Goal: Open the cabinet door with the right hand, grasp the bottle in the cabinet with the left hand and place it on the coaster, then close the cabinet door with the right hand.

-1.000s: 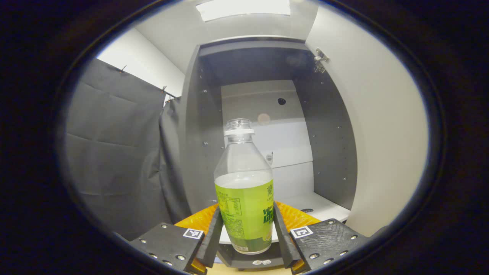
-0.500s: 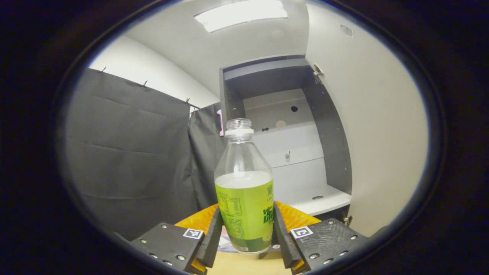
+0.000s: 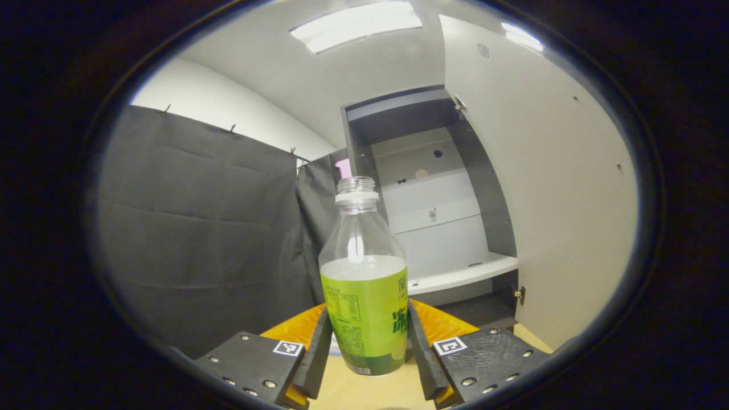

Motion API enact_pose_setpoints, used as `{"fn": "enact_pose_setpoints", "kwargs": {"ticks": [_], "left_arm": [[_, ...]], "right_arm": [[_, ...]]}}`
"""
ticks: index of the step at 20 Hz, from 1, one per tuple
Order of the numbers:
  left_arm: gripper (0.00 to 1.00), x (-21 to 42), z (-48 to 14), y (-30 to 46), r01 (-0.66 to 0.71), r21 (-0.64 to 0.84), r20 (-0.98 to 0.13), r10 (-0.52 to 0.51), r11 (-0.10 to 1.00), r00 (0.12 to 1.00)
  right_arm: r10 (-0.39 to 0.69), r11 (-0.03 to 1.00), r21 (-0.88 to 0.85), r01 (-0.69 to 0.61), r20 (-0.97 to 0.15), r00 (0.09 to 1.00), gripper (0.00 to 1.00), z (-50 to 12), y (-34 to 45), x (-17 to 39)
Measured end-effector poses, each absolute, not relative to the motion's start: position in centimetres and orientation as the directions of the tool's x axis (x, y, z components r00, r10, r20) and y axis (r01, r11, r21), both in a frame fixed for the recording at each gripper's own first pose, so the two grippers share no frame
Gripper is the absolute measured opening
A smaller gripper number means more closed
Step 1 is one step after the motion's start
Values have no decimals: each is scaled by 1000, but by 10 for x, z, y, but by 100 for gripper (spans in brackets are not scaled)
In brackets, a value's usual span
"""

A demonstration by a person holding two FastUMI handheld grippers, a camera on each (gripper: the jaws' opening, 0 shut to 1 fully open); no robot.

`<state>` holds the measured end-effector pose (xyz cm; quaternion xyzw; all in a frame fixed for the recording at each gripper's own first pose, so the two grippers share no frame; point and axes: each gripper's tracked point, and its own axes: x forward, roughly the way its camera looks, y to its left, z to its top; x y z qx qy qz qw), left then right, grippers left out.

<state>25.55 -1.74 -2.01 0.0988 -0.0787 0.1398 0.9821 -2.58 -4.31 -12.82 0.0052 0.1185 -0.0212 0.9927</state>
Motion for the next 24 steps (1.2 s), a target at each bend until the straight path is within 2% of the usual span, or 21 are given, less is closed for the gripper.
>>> {"fn": "enact_pose_setpoints", "kwargs": {"ticks": [1,2,3,5,6,7,9,10,11,13,14,15,16,18,19,20,23,24], "left_arm": [[68,257,-20,-18,-287,155,182,258,945,949],[72,259,-21,-18,-285,141,177,260,948,949],[68,259,-20,-19,-283,129,170,259,951,951],[68,263,-25,-20,-266,114,146,249,957,957],[63,266,-30,-21,-258,105,134,244,960,961],[68,267,-32,-20,-257,99,120,245,961,962],[67,270,-36,-16,-269,115,96,259,956,961],[72,271,-38,-13,-274,120,87,265,954,960],[67,275,-39,-10,-285,121,79,277,951,958],[68,278,-42,-9,-298,102,59,294,949,954],[63,280,-42,-6,-313,93,49,310,945,949],[72,283,-43,-4,-323,80,38,321,943,946],[67,287,-39,1,-339,75,41,337,938,941],[68,288,-48,4,-362,83,20,361,929,932],[72,290,-50,7,-371,87,8,372,924,928],[68,294,-48,4,-362,80,5,362,929,932],[72,292,-54,9,-365,72,-9,367,928,930],[70,294,-55,9,-369,69,-22,371,927,928]], "right_arm": [[-49,999,-13,47,-246,968,95,-135,-43,-24],[-60,998,-30,54,-259,964,96,-143,-44,-23],[-71,997,-44,62,-272,960,96,-152,-46,-22],[-85,996,-62,69,-301,950,96,-173,-46,-23],[-89,995,-73,69,-319,944,96,-185,-45,-25],[-88,994,-86,62,-345,934,95,-200,-43,-28],[-77,992,-119,32,-395,915,96,-228,-36,-35],[-66,991,-133,12,-414,908,95,-239,-32,-38],[-57,989,-148,-8,-433,900,96,-250,-28,-42],[-41,986,-159,-39,-472,881,96,-273,-22,-50],[-40,986,-161,-46,-495,868,95,-283,-22,-54],[-39,986,-158,-51,-518,854,96,-292,-22,-56],[-40,986,-155,-52,-537,843,96,-298,-23,-59],[-33,985,-158,-67,-557,830,96,-301,-20,-61],[-27,983,-166,-79,-557,830,96,-300,-18,-60],[-26,981,-174,-84,-551,834,95,-296,-17,-58],[-6,987,-138,-82,-541,841,95,-293,-10,-53],[3,987,-132,-88,-541,841,95,-292,-6,-52]]}}
